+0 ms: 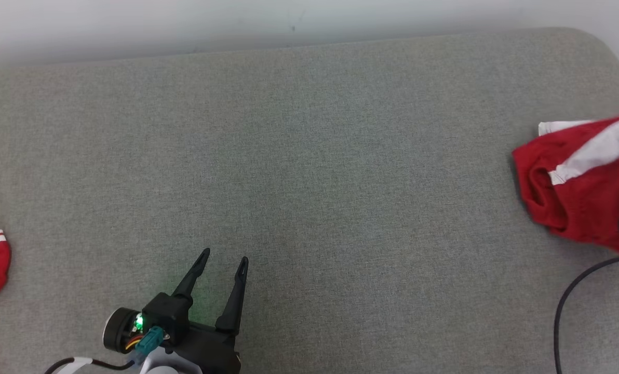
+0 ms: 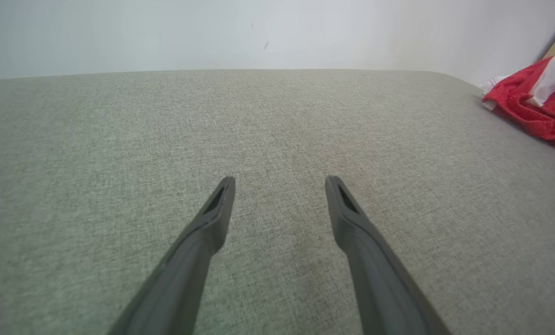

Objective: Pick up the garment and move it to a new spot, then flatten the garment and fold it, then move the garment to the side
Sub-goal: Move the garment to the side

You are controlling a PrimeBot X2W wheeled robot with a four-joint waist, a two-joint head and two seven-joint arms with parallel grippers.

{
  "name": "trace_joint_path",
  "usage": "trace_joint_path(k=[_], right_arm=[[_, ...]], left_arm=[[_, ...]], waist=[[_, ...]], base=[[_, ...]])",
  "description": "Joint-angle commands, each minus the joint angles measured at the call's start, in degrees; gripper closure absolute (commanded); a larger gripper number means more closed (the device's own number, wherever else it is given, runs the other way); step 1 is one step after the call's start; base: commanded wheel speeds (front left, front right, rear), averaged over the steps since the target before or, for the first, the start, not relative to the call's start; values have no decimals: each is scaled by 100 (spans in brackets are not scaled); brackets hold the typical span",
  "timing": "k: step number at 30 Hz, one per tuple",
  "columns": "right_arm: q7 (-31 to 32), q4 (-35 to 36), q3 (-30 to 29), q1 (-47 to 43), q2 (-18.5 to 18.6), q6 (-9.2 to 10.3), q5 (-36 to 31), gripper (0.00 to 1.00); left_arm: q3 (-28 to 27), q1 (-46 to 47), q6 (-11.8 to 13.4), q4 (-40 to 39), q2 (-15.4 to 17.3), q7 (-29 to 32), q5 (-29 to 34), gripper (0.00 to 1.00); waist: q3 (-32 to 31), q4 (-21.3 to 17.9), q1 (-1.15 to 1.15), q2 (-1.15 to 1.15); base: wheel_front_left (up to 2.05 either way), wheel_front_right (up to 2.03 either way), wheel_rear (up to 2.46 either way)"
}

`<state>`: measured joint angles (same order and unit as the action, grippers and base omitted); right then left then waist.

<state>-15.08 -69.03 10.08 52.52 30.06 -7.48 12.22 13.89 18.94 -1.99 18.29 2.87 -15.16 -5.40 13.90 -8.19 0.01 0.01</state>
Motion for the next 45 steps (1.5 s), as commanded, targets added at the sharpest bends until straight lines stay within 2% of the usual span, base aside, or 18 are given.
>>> trace_joint_path(k=[1,6,10,14,17,20,30,45], right_arm=[[-6,63,-123,-13,25,-2,-118,0],[-7,483,-1154,-298,-45,-2,-908,0],[-6,1140,-1751,-611,-539,-2,-1460,0],[-6,1809,-1908,-969,-1106,-2,-1680,0],[-6,2218,-1703,-1293,-1465,-2,-1613,0],[-7,2553,-1387,-1622,-1670,-2,-1316,0],[-6,3373,-330,-2696,-2081,-2,-524,0],[-6,4114,-127,-3649,-2396,-2,-445,0]], left_arm=[[-4,42,-30,20,6,0,10,0],[-21,-16,-19,78,7,0,-27,0],[-46,-132,5,105,9,0,-53,0],[-105,-211,63,104,5,0,-76,0],[-150,-332,131,113,9,0,-98,0],[-198,-450,203,135,6,0,-101,0],[-623,-887,414,115,6,0,-40,0],[-1169,-1217,530,35,3,0,113,0]], waist=[[-5,2,-1,-1],[-94,-18,-1,-1],[-227,-34,-1,-1],[-421,-30,-1,-1],[-596,4,-1,-1],[-786,71,-1,-1],[-1250,387,-1,-1],[-1532,523,-1,-1]], base=[[0,0,0],[0,0,0],[0,0,0],[0,0,0],[0,0,0],[0,0,0],[0,0,0],[0,0,0]])
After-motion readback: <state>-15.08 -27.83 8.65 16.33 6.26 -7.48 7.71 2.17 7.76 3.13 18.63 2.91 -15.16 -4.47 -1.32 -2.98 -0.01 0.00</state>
